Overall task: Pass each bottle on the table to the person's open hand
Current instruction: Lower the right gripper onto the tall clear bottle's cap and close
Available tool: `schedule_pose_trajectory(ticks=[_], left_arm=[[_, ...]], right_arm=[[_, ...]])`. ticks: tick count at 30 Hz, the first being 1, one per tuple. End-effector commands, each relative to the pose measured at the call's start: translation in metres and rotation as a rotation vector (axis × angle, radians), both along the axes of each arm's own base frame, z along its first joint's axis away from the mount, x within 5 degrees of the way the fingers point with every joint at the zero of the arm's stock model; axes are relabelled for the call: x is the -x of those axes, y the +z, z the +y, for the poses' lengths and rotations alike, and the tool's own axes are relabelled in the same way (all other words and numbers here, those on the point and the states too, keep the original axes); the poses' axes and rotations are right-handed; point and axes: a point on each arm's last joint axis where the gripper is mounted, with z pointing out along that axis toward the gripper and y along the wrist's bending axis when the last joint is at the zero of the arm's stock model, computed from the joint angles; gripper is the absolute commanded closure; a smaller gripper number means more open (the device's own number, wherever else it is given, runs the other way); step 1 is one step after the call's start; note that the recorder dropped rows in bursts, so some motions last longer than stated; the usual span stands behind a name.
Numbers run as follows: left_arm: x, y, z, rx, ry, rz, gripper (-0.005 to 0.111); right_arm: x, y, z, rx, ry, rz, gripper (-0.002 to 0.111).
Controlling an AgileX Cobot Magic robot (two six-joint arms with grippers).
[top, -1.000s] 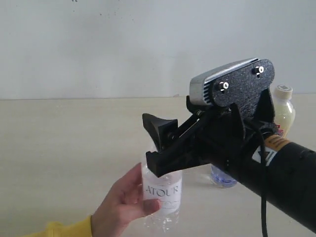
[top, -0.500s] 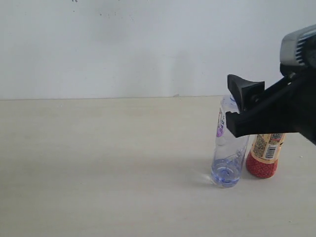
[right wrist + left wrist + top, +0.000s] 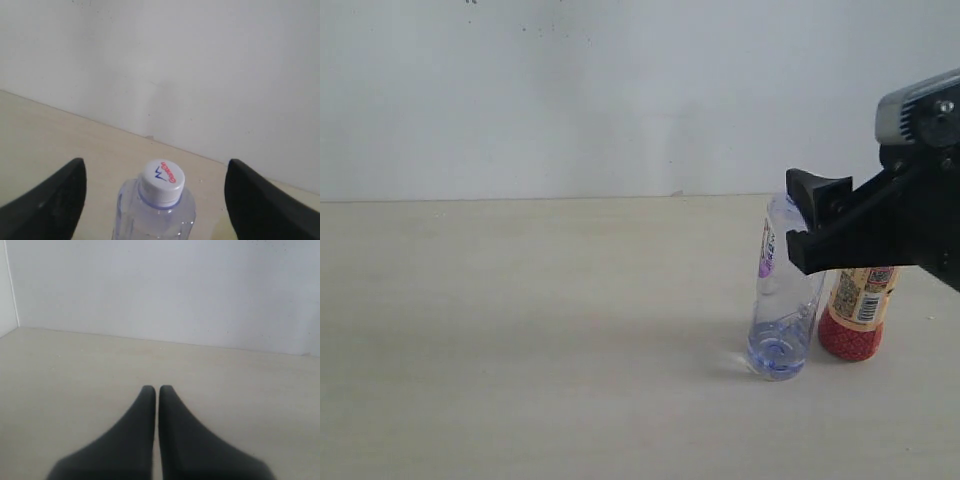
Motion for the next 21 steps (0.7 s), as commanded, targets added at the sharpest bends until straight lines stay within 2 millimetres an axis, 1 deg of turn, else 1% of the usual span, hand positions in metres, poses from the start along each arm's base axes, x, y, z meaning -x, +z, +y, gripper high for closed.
schedule_pose_trajectory(ticks=[1,7,12,17,21], left_arm=[[0.0,0.001,0.0,0.004,0.003,-0.003,0.103],[0.0,0.001,0.0,0.004,0.003,-0.003,0.103],[0.0,0.001,0.0,0.004,0.003,-0.003,0.103],[0.0,0.001,0.0,0.004,0.003,-0.003,0.103],[0.0,0.001,0.0,0.004,0.003,-0.003,0.103]], right_arm=[[-0.013,-0.01,0.002,0.007,-0.006,-0.012,0.037],[-0.028,-0.024,0.002,-0.03,0.019,0.015,0.037],[-0.04,-0.025,0.001,-0.029,0.002,0.023,0.037],[-0.048,-0.022,0.006,-0.012,0.024,0.014,0.037],[-0.057,-0.033,0.003,-0.027,-0.006,0.063,0.037]])
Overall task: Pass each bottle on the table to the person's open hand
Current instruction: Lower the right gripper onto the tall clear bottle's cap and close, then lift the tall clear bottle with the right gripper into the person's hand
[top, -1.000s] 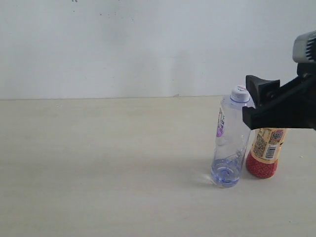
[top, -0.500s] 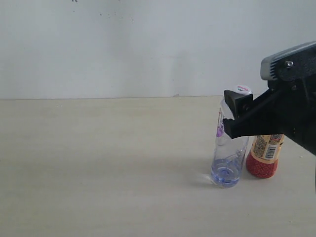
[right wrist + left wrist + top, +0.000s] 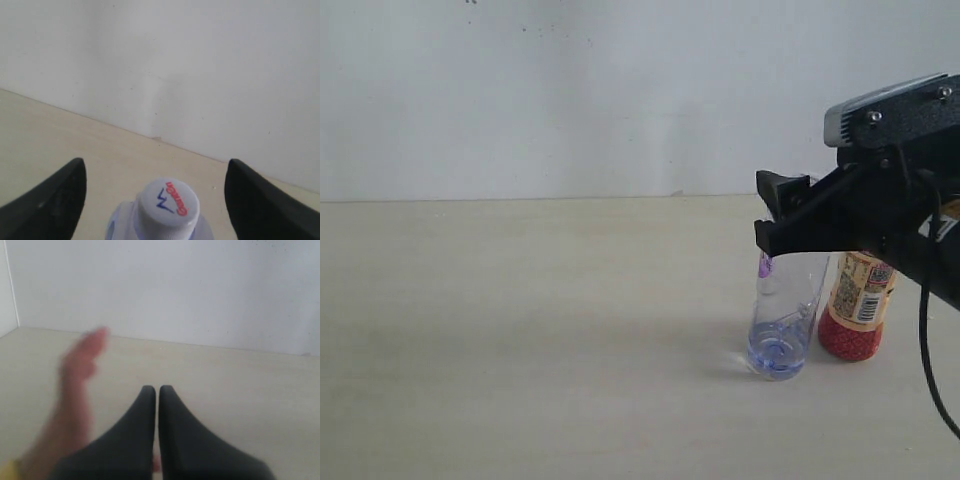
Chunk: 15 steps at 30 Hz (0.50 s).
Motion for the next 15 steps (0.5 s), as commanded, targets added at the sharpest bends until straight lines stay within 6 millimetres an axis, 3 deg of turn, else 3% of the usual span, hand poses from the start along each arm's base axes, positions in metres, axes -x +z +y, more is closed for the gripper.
schedule_pose_trajectory(ticks=[1,7,11,15], left_arm=[[0.0003,0.0006,0.0002,0.004,0.003,-0.003,0.103],[0.0003,0.0006,0.0002,0.004,0.003,-0.003,0.103],[0.0003,0.0006,0.0002,0.004,0.003,-0.003,0.103],[0.0003,0.0006,0.0002,0.004,0.003,-0.003,0.103]], right_arm=[[-0.0113,-0.0097,-0.0046,-0.021,-0.035,0.041,0.037],[-0.0141,-0.0126,-0.0017,-0.039,-0.019,0.023,0.038],[-0.0143,-0.0131,-0.0016,-0.038,-0.019,0.024,0.062],[-0.015,-0.0194,-0.0009,-0.054,-0.022,0.074,0.066]])
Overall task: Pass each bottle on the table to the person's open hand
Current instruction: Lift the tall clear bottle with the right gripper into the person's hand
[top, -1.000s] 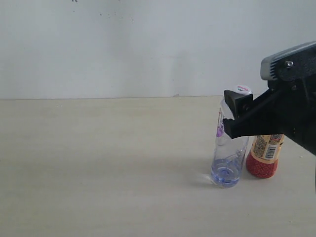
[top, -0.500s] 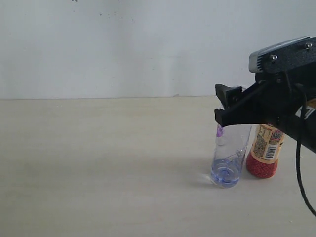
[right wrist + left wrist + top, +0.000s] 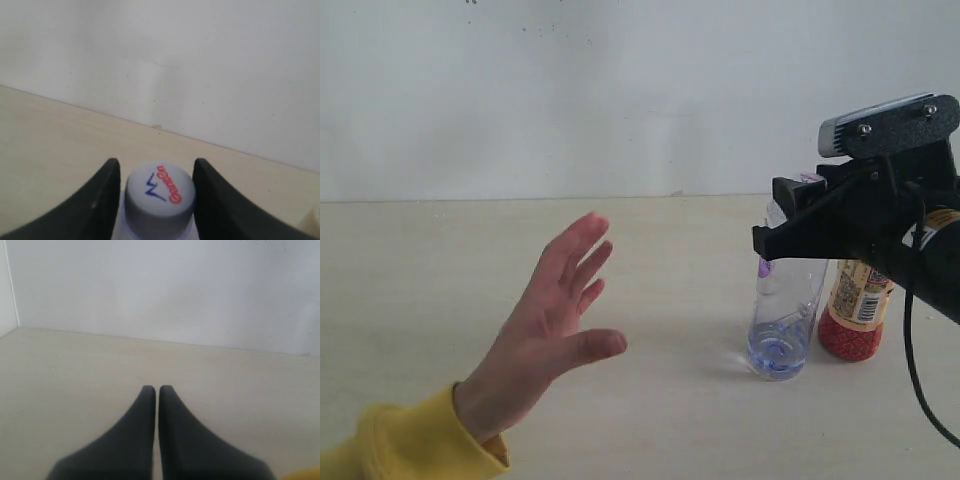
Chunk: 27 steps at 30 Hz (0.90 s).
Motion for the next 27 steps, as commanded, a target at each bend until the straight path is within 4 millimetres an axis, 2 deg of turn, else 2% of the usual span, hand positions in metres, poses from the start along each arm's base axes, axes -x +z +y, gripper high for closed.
schedule_pose_trajectory(ticks=[1,4,5,8,11,16,20,27], left_arm=[[0.0,0.001,0.0,0.004,0.003,-0.003,0.103],[0.0,0.001,0.0,0.004,0.003,-0.003,0.103],[0.0,0.001,0.0,0.004,0.003,-0.003,0.103],[0.0,0.001,0.0,0.004,0.003,-0.003,0.103],[0.0,0.001,0.0,0.004,0.003,-0.003,0.103],[0.0,0.001,0.0,0.004,0.003,-0.003,0.103],[0.0,0.001,0.0,0.004,0.003,-0.003,0.103],[0.0,0.001,0.0,0.004,0.003,-0.003,0.103]], right_arm=[[-0.004,-0.007,0.001,-0.025,-0.008,0.039,0.066],[-0.004,-0.009,0.001,-0.031,-0.01,0.051,0.067],[-0.005,-0.009,0.001,-0.033,-0.011,0.044,0.074],[-0.004,-0.007,0.001,-0.038,-0.011,0.033,0.108],[-0.002,-0.002,0.001,-0.041,-0.004,0.017,0.108],[0.015,0.025,0.008,-0.081,0.075,-0.04,0.108],[0.035,0.038,0.024,-0.092,0.176,-0.05,0.108],[0.059,0.041,0.059,-0.136,0.33,-0.047,0.108]])
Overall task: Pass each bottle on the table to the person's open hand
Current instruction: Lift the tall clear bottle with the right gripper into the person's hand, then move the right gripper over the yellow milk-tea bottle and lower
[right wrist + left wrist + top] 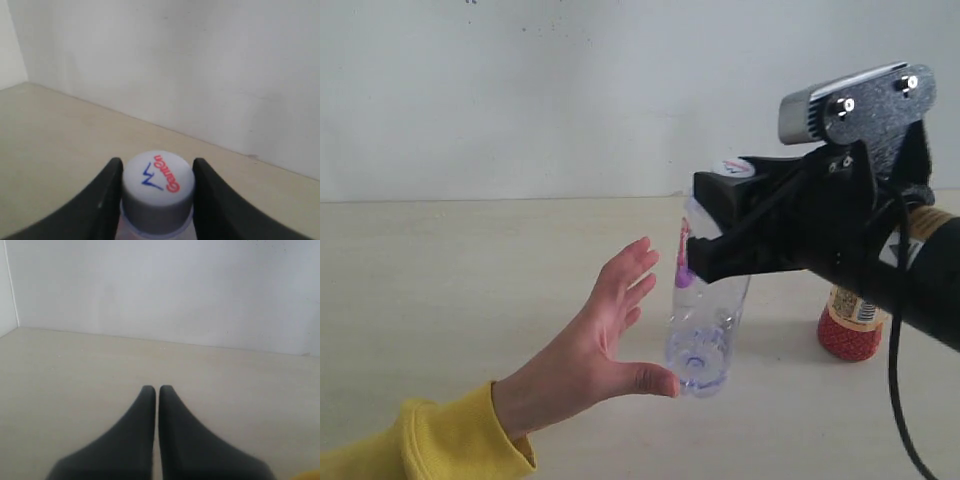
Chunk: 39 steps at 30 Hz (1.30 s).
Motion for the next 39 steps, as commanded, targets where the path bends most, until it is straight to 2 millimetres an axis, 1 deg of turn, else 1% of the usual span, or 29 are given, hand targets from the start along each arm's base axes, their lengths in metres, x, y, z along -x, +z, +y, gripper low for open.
schedule_pose_trajectory(ticks=[1,3,6,10,11,13,14,16,17,18,19,21,22,25,27,30,32,36,39], left_arm=[[0.0,0.001,0.0,0.004,0.003,-0.003,0.103],[0.0,0.001,0.0,0.004,0.003,-0.003,0.103],[0.0,0.001,0.0,0.004,0.003,-0.003,0.103],[0.0,0.001,0.0,0.004,0.003,-0.003,0.103],[0.0,0.001,0.0,0.004,0.003,-0.003,0.103],[0.0,0.001,0.0,0.004,0.003,-0.003,0.103],[0.0,0.001,0.0,0.004,0.003,-0.003,0.103],[0.0,0.001,0.0,0.004,0.003,-0.003,0.103],[0.0,0.001,0.0,0.004,0.003,-0.003,0.103],[0.0,0.001,0.0,0.004,0.003,-0.003,0.103],[0.0,0.001,0.0,0.004,0.003,-0.003,0.103],[0.0,0.001,0.0,0.004,0.003,-0.003,0.103],[0.0,0.001,0.0,0.004,0.003,-0.003,0.103],[0.0,0.001,0.0,0.004,0.003,-0.003,0.103],[0.0,0.001,0.0,0.004,0.003,-0.003,0.103],[0.0,0.001,0.0,0.004,0.003,-0.003,0.103],[0.0,0.001,0.0,0.004,0.003,-0.003,0.103],[0.0,0.001,0.0,0.004,0.003,-0.003,0.103],[0.0,0.001,0.0,0.004,0.003,-0.003,0.103]], right_arm=[[0.015,0.007,0.018,-0.048,0.087,-0.036,0.108],[0.019,0.011,0.024,-0.077,0.114,-0.044,0.108],[0.023,0.017,0.033,-0.078,0.15,-0.043,0.108],[0.022,0.025,0.04,-0.067,0.17,-0.017,0.108],[0.021,0.026,0.04,-0.065,0.171,-0.013,0.106],[0.021,0.027,0.041,-0.055,0.173,0.001,0.092],[0.021,0.027,0.041,-0.053,0.174,0.003,0.082],[0.021,0.027,0.041,-0.053,0.17,0.005,0.05],[0.02,0.028,0.041,-0.057,0.166,0.003,0.037],[0.019,0.029,0.04,-0.066,0.153,0.006,0.029],[0.019,0.03,0.039,-0.06,0.148,-0.003,0.029],[0.019,0.032,0.037,-0.032,0.13,-0.017,0.036],[0.019,0.032,0.035,-0.021,0.121,-0.02,0.037],[0.019,0.042,0.024,-0.001,0.064,-0.065,0.037],[0.018,0.051,0.009,0.007,-0.012,-0.095,0.036],[0.014,0.065,-0.025,0.022,-0.157,-0.108,0.036],[0.013,0.069,-0.047,0.05,-0.237,-0.11,0.036],[0.013,0.066,-0.083,0.071,-0.359,-0.096,0.037],[0.01,0.052,-0.1,0.103,-0.42,-0.037,0.037]])
